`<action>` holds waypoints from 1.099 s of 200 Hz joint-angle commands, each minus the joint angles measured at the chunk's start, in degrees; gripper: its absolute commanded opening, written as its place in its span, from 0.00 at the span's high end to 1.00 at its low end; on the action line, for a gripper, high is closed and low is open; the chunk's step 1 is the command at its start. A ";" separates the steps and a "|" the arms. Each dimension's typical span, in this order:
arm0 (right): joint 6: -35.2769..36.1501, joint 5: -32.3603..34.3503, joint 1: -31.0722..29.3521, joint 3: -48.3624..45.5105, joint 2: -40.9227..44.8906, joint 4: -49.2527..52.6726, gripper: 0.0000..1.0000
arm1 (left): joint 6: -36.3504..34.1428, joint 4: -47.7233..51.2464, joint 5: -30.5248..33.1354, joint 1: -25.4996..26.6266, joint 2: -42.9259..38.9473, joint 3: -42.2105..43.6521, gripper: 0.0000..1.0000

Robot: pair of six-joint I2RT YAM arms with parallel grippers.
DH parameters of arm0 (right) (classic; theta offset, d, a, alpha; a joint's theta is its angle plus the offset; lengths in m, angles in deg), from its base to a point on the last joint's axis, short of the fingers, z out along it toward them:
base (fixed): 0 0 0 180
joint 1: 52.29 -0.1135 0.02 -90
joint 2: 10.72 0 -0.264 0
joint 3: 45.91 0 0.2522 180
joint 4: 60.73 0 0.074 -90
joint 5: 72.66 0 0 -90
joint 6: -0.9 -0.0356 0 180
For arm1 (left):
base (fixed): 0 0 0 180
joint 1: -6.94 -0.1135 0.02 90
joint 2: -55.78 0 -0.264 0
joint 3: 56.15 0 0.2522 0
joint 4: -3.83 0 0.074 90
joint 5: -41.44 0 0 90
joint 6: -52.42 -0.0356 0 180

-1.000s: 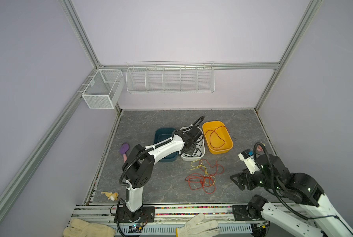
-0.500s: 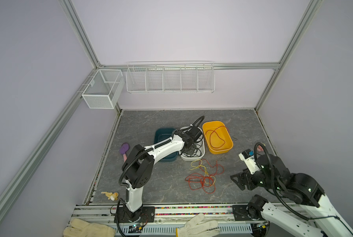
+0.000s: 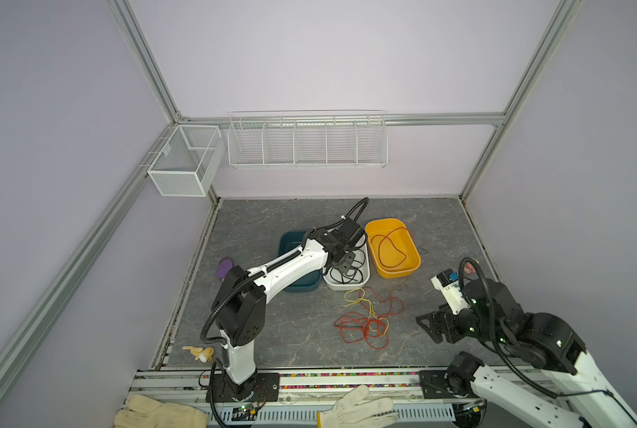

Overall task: Untangle the cables
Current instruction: 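Open the left gripper to drop the black wire into the white tub, then raise the left gripper over the teal tub while the right gripper reaches the yellow tub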

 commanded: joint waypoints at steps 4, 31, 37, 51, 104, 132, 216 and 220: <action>-0.46 1.42 -0.43 -0.56 0.37 -0.38 0.12 | -3.01 3.62 3.45 -0.17 -1.99 -2.41 0.50; -1.75 3.41 -0.36 0.01 0.14 0.10 0.12 | -5.49 5.46 6.69 -0.34 -3.76 -3.00 0.41; -2.13 3.84 -0.41 0.38 -0.15 0.20 0.12 | -6.03 5.75 7.24 -0.55 -4.23 -2.95 0.39; -3.57 5.23 -0.39 1.06 -1.50 1.00 0.12 | -7.56 6.26 8.38 -1.19 -5.57 -2.74 0.35; -10.32 5.69 -0.34 1.71 -6.76 -7.08 0.12 | -4.72 -4.17 9.44 -5.40 -18.72 6.78 0.11; -13.57 10.77 -0.04 2.36 -10.70 -13.59 0.12 | -4.95 -14.55 11.95 -5.51 -25.73 17.40 0.01; -20.52 11.35 8.30 9.75 -34.60 -25.71 0.04 | -5.00 -21.86 19.52 -5.53 -33.13 27.02 0.01; -20.71 11.53 8.97 9.89 -35.61 -26.36 0.03 | -4.79 -21.98 19.76 -5.54 -33.69 27.19 0.01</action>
